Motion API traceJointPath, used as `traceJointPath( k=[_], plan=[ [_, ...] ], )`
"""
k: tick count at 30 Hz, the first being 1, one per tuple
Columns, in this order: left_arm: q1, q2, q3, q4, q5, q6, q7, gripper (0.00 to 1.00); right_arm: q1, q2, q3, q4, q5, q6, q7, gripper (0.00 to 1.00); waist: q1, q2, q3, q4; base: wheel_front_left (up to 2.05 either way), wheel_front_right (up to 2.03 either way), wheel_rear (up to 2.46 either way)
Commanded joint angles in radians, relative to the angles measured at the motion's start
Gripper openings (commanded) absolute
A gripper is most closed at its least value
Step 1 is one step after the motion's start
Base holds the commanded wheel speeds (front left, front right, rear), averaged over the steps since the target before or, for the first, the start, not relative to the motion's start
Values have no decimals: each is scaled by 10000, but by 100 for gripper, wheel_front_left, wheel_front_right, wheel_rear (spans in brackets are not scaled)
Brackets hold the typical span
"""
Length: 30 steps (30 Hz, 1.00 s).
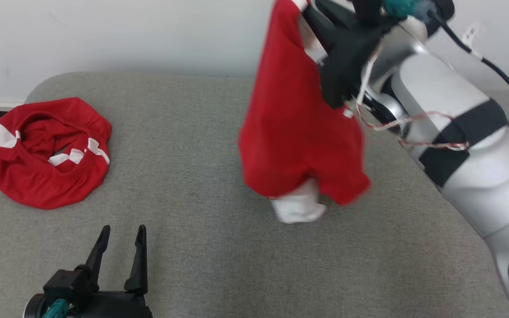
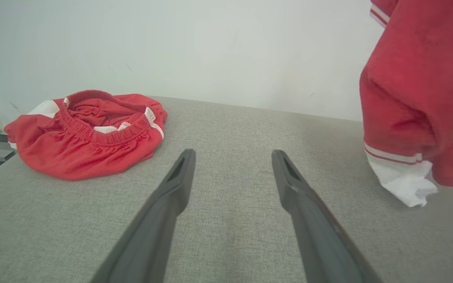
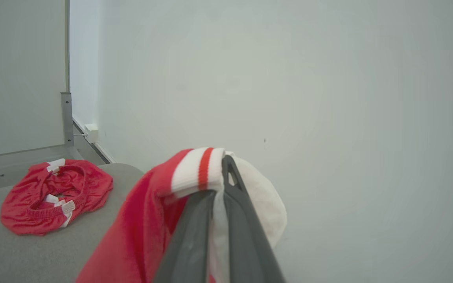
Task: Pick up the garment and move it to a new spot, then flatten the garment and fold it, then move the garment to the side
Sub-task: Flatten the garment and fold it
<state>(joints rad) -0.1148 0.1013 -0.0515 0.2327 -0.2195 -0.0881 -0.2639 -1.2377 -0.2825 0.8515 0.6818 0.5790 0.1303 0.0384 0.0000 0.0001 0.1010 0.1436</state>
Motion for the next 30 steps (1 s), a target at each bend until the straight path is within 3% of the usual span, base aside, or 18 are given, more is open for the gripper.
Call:
traceJointPath(
  k=[1, 8, 13, 21, 30],
  plan=[
    [89, 24, 63, 21, -8, 12, -9, 100, -315, 213, -67, 27, 36, 7, -186, 0, 0, -1, -77, -124, 0, 0, 0],
    [81, -34, 142, -65, 35, -64, -9, 100, -1483, 1176, -1230, 1056, -331, 7, -1626, 0, 0, -1, -35, -276, 0, 0, 0],
    [94, -60, 225, -138, 81, -73, -9, 100, -914, 1384, -2018, 2666, -1316, 7, -1508, 0, 0, -1, 22, -395, 0, 0, 0],
    [144, -118, 345, -69, 106, -94, -9, 100, 1549, 356, -2605, 4322, -1755, 7, -1072, 0, 0, -1, 119, -749, 0, 0, 0],
    [309, -178, 367, 52, 132, -151, -9, 100, 3581, -546, -3126, 5083, -2173, 7, -1168, 0, 0, -1, -127, -999, 0, 0, 0]
  ],
)
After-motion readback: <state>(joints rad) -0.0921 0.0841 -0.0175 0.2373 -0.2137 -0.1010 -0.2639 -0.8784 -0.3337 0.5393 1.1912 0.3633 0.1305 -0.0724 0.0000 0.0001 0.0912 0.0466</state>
